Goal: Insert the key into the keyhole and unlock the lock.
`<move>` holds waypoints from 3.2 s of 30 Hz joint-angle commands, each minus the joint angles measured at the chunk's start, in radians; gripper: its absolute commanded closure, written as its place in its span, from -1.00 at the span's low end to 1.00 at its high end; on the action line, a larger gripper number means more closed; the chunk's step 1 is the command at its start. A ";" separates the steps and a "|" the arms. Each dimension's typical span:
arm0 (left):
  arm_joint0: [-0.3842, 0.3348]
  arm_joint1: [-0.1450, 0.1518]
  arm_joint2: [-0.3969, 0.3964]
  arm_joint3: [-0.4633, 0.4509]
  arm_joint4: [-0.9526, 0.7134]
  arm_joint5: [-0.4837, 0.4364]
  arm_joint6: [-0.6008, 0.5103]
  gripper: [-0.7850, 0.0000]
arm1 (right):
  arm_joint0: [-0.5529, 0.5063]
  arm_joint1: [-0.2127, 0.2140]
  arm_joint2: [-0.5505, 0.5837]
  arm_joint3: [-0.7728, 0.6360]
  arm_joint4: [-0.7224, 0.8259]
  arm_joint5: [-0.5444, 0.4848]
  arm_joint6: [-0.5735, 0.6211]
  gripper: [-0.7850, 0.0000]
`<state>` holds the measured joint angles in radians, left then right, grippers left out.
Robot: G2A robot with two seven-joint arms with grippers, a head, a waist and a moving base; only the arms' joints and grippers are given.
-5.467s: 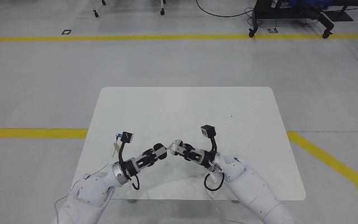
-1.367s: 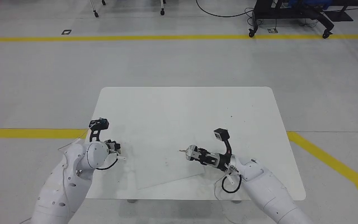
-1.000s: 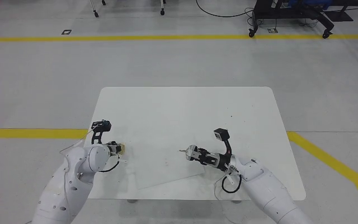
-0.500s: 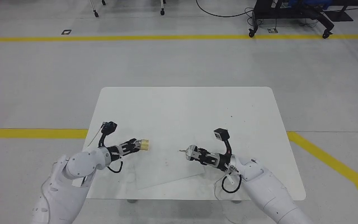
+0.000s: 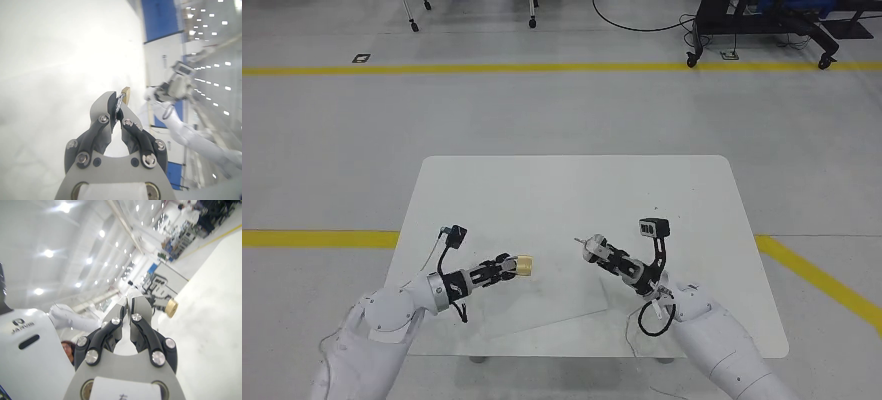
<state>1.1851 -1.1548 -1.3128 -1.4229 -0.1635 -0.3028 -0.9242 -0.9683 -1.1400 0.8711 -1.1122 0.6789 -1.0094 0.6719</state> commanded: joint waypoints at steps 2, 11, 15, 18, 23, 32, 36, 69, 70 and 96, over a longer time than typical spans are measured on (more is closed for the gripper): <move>-0.056 -0.020 0.055 0.081 -0.294 -0.068 -0.091 1.00 | 0.003 -0.010 0.003 0.014 0.064 0.016 -0.030 1.00; -0.210 -0.069 0.207 0.216 -0.419 -0.173 -0.155 1.00 | -0.063 -0.008 0.067 -0.056 0.144 0.072 -0.047 1.00; -0.247 -0.088 0.257 0.260 -0.394 -0.227 -0.112 1.00 | -0.074 -0.013 0.068 -0.097 0.086 0.145 -0.091 1.00; -0.265 -0.098 0.278 0.284 -0.380 -0.259 -0.090 1.00 | -0.064 -0.024 0.044 -0.122 0.021 0.211 -0.122 1.00; -0.267 -0.099 0.270 0.293 -0.343 -0.301 -0.052 1.00 | -0.038 -0.046 0.005 -0.142 -0.072 0.273 -0.172 1.00; -0.263 -0.096 0.261 0.287 -0.235 -0.309 0.022 1.00 | -0.026 -0.063 0.000 -0.164 -0.185 0.302 -0.173 1.00; -0.264 -0.098 0.265 0.288 -0.239 -0.307 0.026 1.00 | -0.041 -0.060 0.015 -0.192 -0.287 0.324 -0.192 1.00; -0.334 -0.133 0.241 0.553 -0.902 0.001 -0.419 1.00 | -0.155 -0.025 0.216 -0.382 -0.390 0.277 -0.169 1.00; -0.334 -0.133 0.241 0.553 -0.902 0.001 -0.419 1.00 | -0.155 -0.025 0.216 -0.382 -0.390 0.277 -0.169 1.00; -0.334 -0.133 0.241 0.553 -0.902 0.001 -0.419 1.00 | -0.242 -0.002 0.279 -0.690 -1.778 0.423 -0.565 1.00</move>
<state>0.8512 -1.2876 -1.0714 -0.8703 -1.0651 -0.3020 -1.3434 -1.2103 -1.1420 1.1504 -1.8020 -1.1057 -0.5869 0.1056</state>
